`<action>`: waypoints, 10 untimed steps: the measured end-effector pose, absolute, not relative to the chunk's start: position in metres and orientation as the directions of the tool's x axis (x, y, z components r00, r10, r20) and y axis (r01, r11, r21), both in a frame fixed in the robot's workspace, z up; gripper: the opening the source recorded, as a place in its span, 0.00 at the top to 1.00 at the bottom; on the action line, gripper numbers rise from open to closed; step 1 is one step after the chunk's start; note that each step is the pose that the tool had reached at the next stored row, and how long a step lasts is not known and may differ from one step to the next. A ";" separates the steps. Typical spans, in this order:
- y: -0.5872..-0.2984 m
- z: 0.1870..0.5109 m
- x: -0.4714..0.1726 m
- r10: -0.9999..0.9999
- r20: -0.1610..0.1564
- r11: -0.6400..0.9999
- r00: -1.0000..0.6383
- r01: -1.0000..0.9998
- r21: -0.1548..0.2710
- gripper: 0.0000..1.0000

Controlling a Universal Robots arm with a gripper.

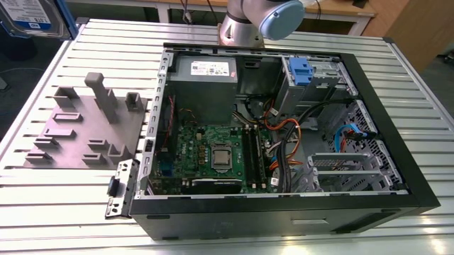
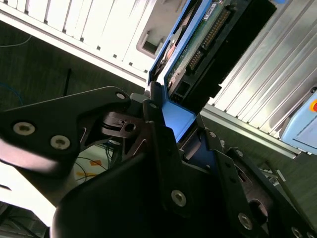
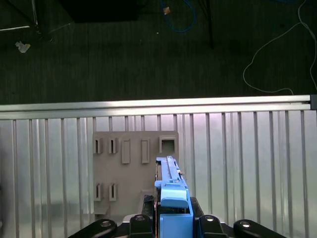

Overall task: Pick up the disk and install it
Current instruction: 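Pick up the disk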

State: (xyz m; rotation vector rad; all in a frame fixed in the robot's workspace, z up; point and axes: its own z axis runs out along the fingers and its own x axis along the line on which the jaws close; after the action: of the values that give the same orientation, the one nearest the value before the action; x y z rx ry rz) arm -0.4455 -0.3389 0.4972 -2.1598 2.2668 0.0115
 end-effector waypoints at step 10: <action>-0.347 0.497 -0.425 -0.999 -0.013 0.048 -0.048 -0.999 0.001 0.64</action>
State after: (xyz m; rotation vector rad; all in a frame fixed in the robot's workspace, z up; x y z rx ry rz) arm -0.4254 -0.3469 0.4972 -2.1611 2.2684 0.0146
